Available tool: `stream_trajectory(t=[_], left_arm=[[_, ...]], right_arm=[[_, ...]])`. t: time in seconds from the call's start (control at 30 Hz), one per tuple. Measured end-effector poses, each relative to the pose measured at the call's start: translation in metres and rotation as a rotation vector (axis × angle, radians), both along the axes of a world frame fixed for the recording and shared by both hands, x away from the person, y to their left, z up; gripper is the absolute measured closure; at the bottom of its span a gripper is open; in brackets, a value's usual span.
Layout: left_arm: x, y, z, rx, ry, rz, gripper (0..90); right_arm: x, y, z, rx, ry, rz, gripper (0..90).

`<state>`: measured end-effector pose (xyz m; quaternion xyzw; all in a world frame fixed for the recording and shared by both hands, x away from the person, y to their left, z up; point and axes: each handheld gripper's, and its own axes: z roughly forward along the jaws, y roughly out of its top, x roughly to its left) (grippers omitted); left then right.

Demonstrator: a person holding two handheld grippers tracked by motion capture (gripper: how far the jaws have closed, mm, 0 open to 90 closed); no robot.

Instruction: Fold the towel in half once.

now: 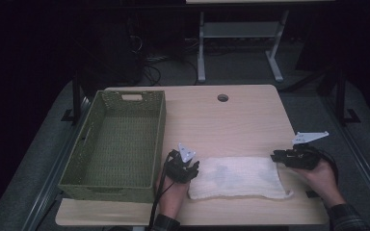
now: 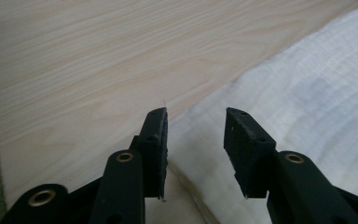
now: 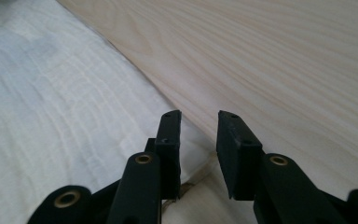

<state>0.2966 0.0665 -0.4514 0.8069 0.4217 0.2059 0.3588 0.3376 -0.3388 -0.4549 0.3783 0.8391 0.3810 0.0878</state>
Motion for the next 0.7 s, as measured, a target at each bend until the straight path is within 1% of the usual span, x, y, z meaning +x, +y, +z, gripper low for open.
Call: stream_trajectory(t=[0.13, 0.17, 0.2, 0.27, 0.3, 0.33, 0.37, 0.43, 0.47, 0.5, 0.53, 0.57, 0.63, 0.7], left_arm=[[0.006, 0.001, 0.000, 0.008, -0.002, 0.010, 56.4], [0.008, 0.002, 0.000, 0.011, -0.003, 0.015, 56.1], [0.009, 0.002, -0.001, 0.009, -0.002, 0.019, 55.9], [0.012, 0.002, -0.001, 0.007, -0.002, 0.024, 55.6], [0.013, 0.002, -0.002, 0.010, 0.005, 0.027, 55.6], [0.014, 0.002, -0.002, 0.019, 0.005, 0.027, 55.6], [0.016, 0.001, -0.004, 0.011, 0.006, 0.038, 55.6], [0.019, 0.002, -0.006, 0.014, 0.011, 0.048, 55.6], [0.021, 0.003, -0.007, 0.022, 0.016, 0.046, 55.6], [0.022, 0.003, -0.008, 0.017, 0.023, 0.050, 56.4], [0.023, 0.003, -0.010, 0.024, 0.031, 0.046, 57.4], [0.024, 0.002, -0.012, 0.020, 0.038, 0.047, 59.1], [0.025, 0.001, -0.015, 0.031, 0.055, 0.041, 61.8], [0.025, 0.002, -0.018, -0.004, 0.068, 0.036, 69.2]], right_arm=[[0.009, 0.001, -0.010, -0.022, 0.040, 0.000, 69.2], [0.010, 0.002, -0.013, -0.032, 0.047, 0.005, 73.8], [0.009, 0.003, -0.015, -0.042, 0.041, 0.012, 77.5], [0.008, 0.004, -0.014, -0.049, 0.041, 0.017, 80.4], [0.007, 0.005, -0.014, -0.053, 0.039, 0.019, 82.4], [0.007, 0.006, -0.013, -0.065, 0.034, 0.024, 83.0], [0.006, 0.007, -0.013, -0.071, 0.030, 0.023, 83.3], [0.006, 0.007, -0.013, -0.076, 0.027, 0.025, 83.7], [0.006, 0.007, -0.013, -0.076, 0.026, 0.026, 83.8], [0.006, 0.007, -0.013, -0.076, 0.026, 0.025, 83.9], [0.005, 0.007, -0.013, -0.078, 0.024, 0.026, 84.1], [0.005, 0.007, -0.013, -0.079, 0.022, 0.024, 84.3], [0.005, 0.007, -0.012, -0.092, 0.017, 0.021, 84.7], [0.005, 0.006, -0.012, -0.092, 0.016, 0.017, 85.4]])
